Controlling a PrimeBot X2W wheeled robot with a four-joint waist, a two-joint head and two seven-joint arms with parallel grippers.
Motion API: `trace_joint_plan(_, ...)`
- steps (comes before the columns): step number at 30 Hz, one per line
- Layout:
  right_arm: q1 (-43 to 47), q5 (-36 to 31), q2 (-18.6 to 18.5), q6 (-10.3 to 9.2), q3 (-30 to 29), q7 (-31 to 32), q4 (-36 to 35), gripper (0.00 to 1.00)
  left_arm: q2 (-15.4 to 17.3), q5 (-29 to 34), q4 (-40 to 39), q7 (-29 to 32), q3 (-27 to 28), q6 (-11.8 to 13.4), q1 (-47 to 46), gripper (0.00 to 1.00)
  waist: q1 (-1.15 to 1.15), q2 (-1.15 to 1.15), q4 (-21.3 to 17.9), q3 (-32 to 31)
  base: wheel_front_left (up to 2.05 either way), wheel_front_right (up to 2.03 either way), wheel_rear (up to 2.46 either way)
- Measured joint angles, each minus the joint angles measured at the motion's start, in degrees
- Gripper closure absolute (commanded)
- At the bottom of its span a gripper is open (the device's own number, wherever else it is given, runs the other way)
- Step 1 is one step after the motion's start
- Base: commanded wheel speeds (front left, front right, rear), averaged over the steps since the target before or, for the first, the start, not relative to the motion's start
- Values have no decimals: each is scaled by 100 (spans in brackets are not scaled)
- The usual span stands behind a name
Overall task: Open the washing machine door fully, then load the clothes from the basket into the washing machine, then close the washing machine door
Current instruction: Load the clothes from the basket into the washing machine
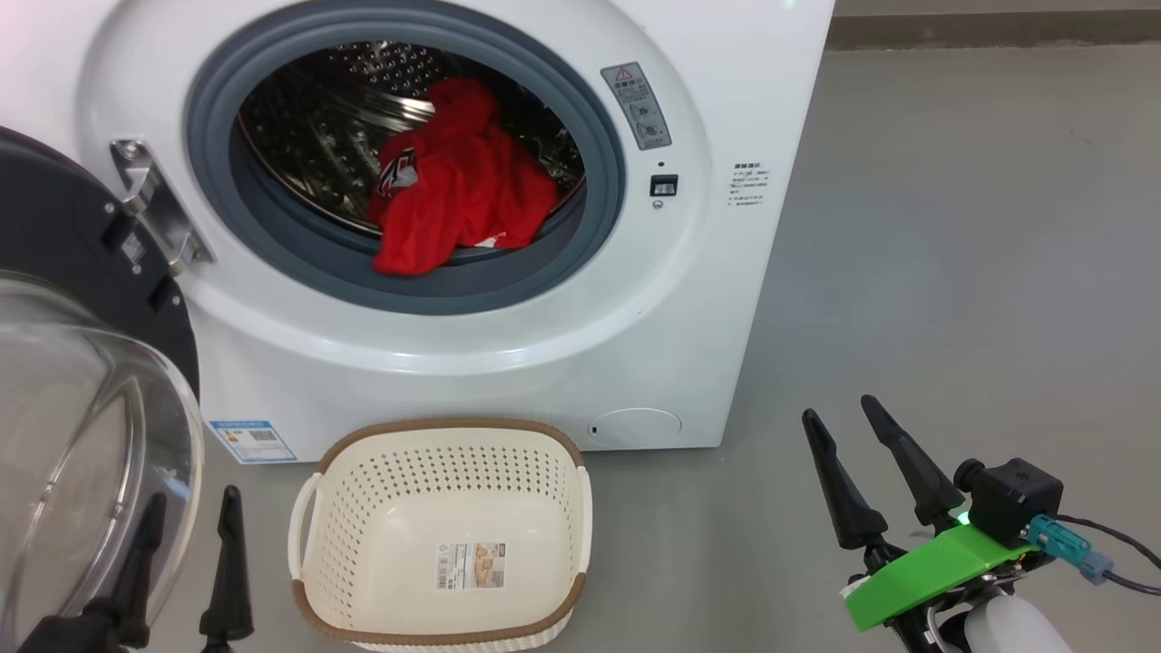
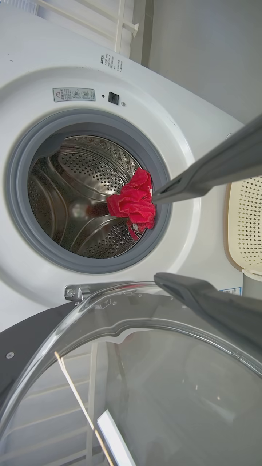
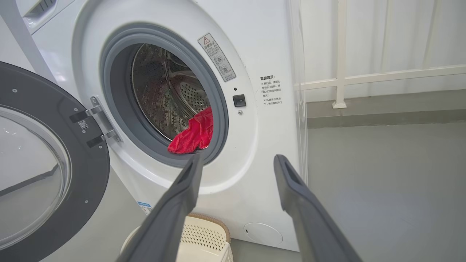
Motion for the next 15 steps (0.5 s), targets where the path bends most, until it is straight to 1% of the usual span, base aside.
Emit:
trace_joint_plan(4,51,0,-7,0,-7,0,-3,0,-47,23,-49,0,46,-2,102,0,0,0,47,-48,0,0,0)
trace_joint_plan(15,51,-2,-7,0,-18,0,-26,0,-38,23,-43,0,32,-12,112,0,0,0,70,-42,0,0,0)
